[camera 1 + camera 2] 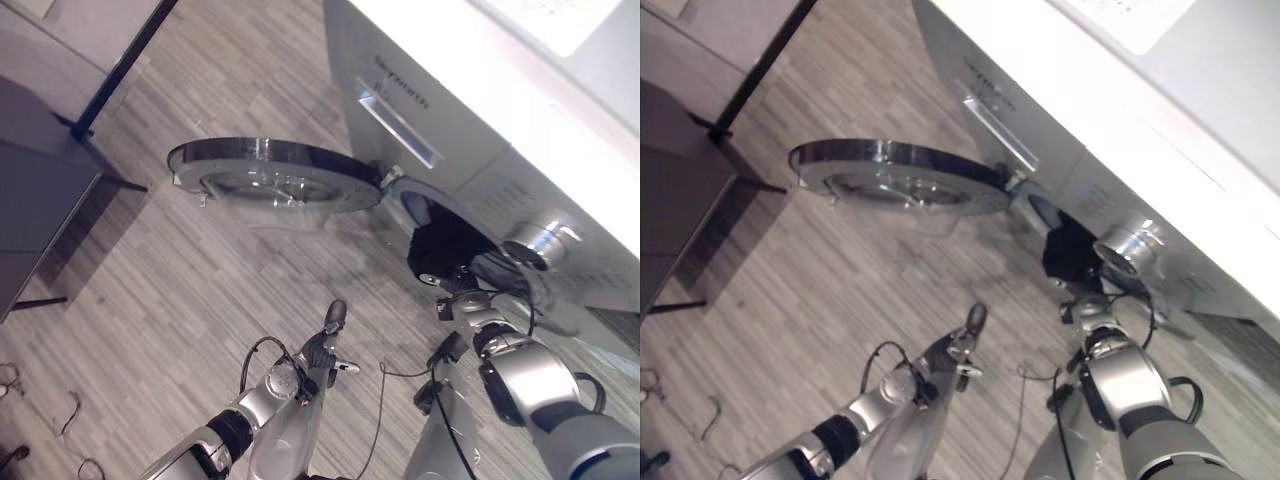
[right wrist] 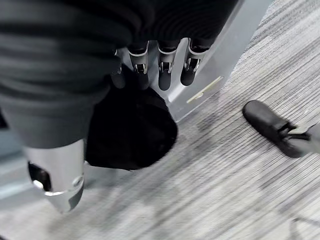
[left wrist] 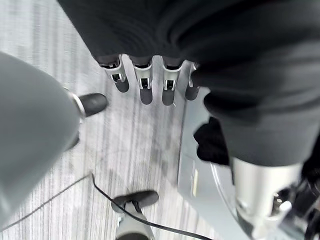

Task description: Grab the laundry basket,head to the washer,open it,put in the laundry and shut it.

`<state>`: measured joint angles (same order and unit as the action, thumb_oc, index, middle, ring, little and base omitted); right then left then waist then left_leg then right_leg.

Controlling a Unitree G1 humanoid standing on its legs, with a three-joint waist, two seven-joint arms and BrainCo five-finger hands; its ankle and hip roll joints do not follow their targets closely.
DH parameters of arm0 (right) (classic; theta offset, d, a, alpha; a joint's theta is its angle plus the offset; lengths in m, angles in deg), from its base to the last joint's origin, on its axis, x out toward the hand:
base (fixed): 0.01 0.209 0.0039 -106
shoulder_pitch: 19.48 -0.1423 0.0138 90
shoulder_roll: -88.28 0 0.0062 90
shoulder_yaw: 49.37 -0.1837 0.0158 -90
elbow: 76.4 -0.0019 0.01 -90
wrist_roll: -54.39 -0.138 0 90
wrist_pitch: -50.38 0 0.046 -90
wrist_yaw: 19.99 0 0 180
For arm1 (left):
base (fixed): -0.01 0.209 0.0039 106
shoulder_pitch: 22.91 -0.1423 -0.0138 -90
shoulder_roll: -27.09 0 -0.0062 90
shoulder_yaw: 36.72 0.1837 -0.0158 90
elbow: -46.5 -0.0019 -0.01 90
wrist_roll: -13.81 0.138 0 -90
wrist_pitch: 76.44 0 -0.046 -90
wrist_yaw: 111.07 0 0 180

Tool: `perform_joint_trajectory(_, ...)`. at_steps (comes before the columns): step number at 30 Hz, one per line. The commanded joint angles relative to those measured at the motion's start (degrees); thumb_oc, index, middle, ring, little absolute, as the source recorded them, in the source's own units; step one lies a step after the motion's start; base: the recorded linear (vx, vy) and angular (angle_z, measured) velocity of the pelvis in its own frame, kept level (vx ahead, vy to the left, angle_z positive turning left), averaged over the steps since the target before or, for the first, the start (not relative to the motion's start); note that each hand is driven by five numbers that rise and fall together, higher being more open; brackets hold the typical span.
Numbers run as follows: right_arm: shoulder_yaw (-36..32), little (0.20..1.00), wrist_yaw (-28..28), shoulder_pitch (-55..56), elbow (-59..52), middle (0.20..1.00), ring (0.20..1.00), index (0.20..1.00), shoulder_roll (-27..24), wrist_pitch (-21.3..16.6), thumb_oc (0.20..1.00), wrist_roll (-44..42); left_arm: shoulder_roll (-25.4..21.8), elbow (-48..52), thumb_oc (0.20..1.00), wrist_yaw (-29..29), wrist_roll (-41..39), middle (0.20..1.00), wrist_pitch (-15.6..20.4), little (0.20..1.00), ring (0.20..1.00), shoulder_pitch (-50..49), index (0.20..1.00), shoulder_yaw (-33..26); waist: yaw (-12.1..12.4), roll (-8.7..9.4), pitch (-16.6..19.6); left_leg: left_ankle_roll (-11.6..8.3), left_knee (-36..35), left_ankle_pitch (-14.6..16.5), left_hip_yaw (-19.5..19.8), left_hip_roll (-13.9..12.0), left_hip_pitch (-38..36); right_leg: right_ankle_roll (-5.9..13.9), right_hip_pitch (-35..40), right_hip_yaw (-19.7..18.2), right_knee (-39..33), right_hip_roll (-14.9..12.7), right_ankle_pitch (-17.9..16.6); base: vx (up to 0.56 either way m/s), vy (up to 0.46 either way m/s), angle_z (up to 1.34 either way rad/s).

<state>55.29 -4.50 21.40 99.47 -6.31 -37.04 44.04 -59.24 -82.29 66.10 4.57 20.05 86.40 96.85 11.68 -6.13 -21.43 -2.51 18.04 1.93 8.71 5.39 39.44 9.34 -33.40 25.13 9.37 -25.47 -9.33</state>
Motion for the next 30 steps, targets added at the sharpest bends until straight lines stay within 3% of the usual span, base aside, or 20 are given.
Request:
perform_joint_trajectory(1, 0.8, 1.0, 0.2, 2.4, 1.9, 1.0, 1.0, 1.0, -2.6, 1.6, 1.0, 2.3, -1.0, 5.1, 1.0, 0.3, -2.8, 1.0, 1.6, 1.0, 1.0, -0.5, 1.0, 0.8, 0.1, -0.94, 2.1, -2.97, 2.9, 5.2, 0.8, -2.8, 4.1, 4.24, -4.0, -6.5, 4.2, -2.6, 4.2, -0.01, 0.041, 0.07)
perform_joint_trajectory(7, -0.2, 1.0, -1.2, 6.1, 3.1, 1.0, 1.0, 1.0, -7.2, 2.5, 1.0, 4.7, -0.8, 7.3, 1.0, 2.9, -6.6, 1.0, 1.2, 1.0, 1.0, -3.0, 1.0, -0.5, -0.8, -2.97, 2.8, -3.82, 0.8, 3.2, 0.1, -3.4, 7.0, 4.49, -8.3, -7.5, 6.5, -3.3, 5.4, 0.02, 0.014, 0.04)
perform_joint_trajectory(17, -1.3, 1.0, 0.3, 0.8, 1.9, 1.0, 1.0, 1.0, -8.5, 0.4, 1.0, -0.6, -0.8, 7.7, 1.0, 1.9, -9.0, 1.0, 1.6, 1.0, 1.0, -2.6, 1.0, -1.5, -1.1, -3.79, 3.0, -4.09, -1.5, 1.7, -0.7, -4.0, 8.6, 4.27, -12.0, -9.1, 8.6, -2.8, 6.5, 0.02, 0.02, -0.02)
perform_joint_trajectory(30, 1.0, 1.0, 2.1, -12.5, 0.9, 1.0, 1.0, 1.0, -9.6, -1.0, 1.0, -3.8, -1.9, 6.7, 1.0, 0.3, -9.8, 1.0, 2.3, 1.0, 1.0, -3.5, 1.0, -0.4, 2.6, -5.58, 2.3, -4.55, -2.8, -0.2, 0.0, -3.8, 11.9, 4.32, -15.6, -7.9, 12.6, -3.3, 9.1, 0.01, -0.004, 0.04)
